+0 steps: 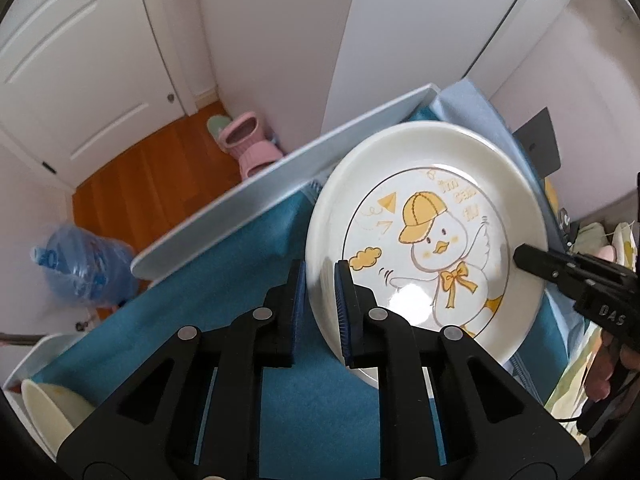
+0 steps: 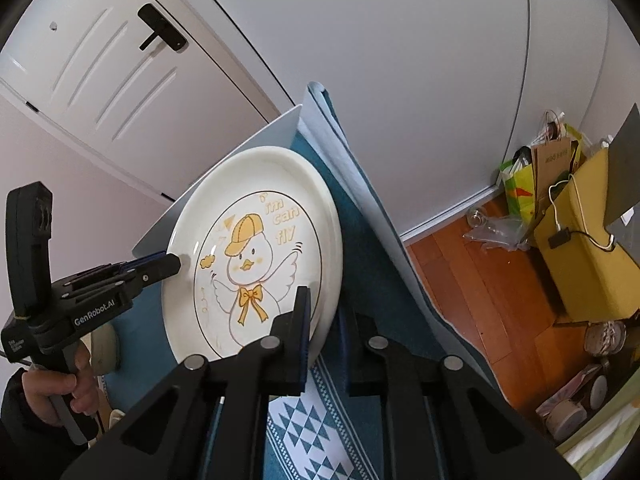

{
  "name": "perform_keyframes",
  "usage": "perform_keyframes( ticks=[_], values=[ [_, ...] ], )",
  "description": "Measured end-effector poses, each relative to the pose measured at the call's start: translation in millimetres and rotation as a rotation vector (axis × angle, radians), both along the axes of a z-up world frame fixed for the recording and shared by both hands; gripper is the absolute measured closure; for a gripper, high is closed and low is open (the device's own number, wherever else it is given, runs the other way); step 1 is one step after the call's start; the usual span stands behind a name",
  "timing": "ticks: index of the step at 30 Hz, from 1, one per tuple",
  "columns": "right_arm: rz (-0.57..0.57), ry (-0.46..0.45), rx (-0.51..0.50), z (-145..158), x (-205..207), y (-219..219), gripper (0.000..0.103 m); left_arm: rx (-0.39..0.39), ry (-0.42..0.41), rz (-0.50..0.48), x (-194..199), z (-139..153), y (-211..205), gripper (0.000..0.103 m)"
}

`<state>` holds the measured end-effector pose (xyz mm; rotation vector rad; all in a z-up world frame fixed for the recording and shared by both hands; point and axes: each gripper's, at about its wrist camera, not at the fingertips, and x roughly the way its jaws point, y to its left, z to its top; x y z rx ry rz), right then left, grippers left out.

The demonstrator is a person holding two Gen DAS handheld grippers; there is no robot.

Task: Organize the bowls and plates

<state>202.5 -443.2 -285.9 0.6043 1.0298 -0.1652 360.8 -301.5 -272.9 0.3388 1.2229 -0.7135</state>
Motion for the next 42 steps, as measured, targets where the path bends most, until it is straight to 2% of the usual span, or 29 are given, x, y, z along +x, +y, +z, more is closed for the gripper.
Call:
perform_keyframes(
  ticks=[2,8,13,20,24,29,33,42],
  values=[
    [0.003,0.000,0.005,-1,-1,2,0.091,-0.011,0.029,0.011,0,-8,5,0.090],
    [0.008,-0.002,-0.008,-5,-4,4,0.091,-0.013,-0.010,-0.020,-7,-8,7,0.090],
    [0.001,-0.012,0.026,-12,-6,-2,0.091,-0.001,0.028,-0.025,-6,-18,6,0.090],
    [0.017,0.000,0.037,-21,-6,-6,0.091,-0.020,0.023,-0.002,0,-20,6,0.090],
    [0.022,0.007,0.052,-26,-9,-6,0.091,-0.005,-0.001,-0.006,-6,-15,8,0.090],
    [0.031,-0.011,0.052,-14,-12,-4,0.091,-0.023,-0.035,0.018,-17,6,16,0.090],
    [0.056,-0.036,0.046,8,-16,3,0.091,-0.036,-0.088,0.041,-30,35,35,0.090],
    [0.184,-0.113,0.012,73,-39,58,0.091,-0.081,-0.168,0.195,-80,105,120,0.090]
  ],
)
